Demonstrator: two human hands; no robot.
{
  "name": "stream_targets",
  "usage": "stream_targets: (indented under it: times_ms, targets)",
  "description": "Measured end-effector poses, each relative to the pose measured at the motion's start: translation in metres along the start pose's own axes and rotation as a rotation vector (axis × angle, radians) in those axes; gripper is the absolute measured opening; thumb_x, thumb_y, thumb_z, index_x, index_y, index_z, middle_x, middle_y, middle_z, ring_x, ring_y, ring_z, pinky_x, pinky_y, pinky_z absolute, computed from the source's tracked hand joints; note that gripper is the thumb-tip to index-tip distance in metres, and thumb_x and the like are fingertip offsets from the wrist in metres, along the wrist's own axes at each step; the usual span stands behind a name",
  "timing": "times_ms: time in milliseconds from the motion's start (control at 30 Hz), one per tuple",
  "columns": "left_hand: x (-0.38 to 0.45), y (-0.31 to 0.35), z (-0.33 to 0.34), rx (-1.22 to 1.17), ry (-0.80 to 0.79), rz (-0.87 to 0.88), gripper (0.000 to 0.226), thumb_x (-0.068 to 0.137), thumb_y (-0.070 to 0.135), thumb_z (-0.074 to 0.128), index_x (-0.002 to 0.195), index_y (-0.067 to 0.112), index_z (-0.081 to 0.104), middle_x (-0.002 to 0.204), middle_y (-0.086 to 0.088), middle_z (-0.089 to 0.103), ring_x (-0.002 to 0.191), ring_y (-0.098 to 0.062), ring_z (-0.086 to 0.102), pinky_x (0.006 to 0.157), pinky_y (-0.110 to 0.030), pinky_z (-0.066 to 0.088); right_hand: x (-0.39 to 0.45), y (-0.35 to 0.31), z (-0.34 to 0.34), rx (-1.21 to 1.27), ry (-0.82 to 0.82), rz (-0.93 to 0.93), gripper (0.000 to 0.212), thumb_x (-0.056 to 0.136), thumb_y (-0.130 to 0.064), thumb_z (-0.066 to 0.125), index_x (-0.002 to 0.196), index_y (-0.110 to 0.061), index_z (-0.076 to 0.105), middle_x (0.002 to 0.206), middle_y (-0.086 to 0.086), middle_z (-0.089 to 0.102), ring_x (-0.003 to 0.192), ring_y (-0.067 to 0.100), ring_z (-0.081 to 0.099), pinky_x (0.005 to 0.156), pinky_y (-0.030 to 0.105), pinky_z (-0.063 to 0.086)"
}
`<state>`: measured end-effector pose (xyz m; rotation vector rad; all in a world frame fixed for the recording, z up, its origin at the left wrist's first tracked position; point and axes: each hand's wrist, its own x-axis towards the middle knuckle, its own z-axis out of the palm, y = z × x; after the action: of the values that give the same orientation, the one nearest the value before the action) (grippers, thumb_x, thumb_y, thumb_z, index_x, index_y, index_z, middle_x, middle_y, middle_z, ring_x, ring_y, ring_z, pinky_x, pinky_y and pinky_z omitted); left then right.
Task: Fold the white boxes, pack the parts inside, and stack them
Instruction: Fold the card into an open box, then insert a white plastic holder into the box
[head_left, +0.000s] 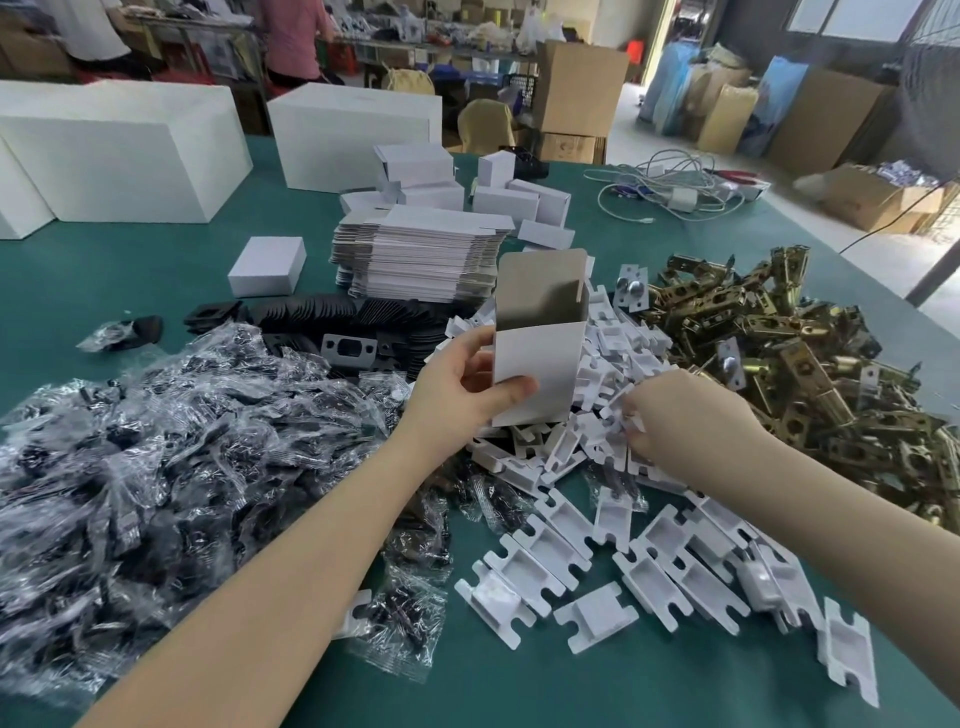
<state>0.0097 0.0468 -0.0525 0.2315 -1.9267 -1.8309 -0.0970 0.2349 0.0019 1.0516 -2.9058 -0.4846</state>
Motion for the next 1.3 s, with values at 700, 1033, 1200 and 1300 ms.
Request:
stream_targets:
  times_ms: [700,1033,1200,1300]
  targets:
    - [-0.002,0.003,-0.001,-0.031,-0.014,0.008,0.045,0.073,0.018,0.082,0.110,0.037,0.063,0.101,0.002,0.076,0.092,-0.017,0.073,0.068,-0.023,0.055,0.001,-0.003,-0.095,0.485,0.516,-0.480,0.034,0.088,-0.024,0.071,0.121,-0.028,0.063,0.105,-0.008,0.067,0.094,0.013,0.059,0.085,0.040,0.052]
    - [-0.001,0.002,0.000,-0.012,-0.010,0.008,0.042,0.074,0.025,0.080,0.109,0.042,0.063,0.102,0.002,0.076,0.095,-0.019,0.072,0.073,-0.032,0.058,0.006,0.000,-0.090,0.372,0.514,-0.498,0.027,0.092,-0.030,0.065,0.117,-0.026,0.071,0.110,-0.002,0.069,0.104,0.020,0.058,0.089,0.046,0.050]
    - [-0.001,0.001,0.000,-0.024,-0.021,-0.001,0.045,0.076,0.022,0.079,0.115,0.033,0.062,0.103,-0.001,0.076,0.097,-0.020,0.072,0.075,-0.033,0.058,0.006,0.005,-0.079,0.269,0.468,-0.492,0.025,0.092,-0.030,0.062,0.114,-0.027,0.074,0.118,0.001,0.058,0.109,0.023,0.048,0.093,0.042,0.044]
    - [-0.001,0.001,-0.001,-0.022,-0.015,-0.003,0.044,0.076,0.022,0.078,0.115,0.033,0.063,0.101,-0.001,0.076,0.094,-0.018,0.072,0.071,-0.027,0.056,0.006,0.001,-0.064,0.400,0.483,-0.448,0.030,0.089,-0.025,0.065,0.118,-0.029,0.070,0.119,-0.001,0.050,0.112,0.020,0.039,0.096,0.030,0.031]
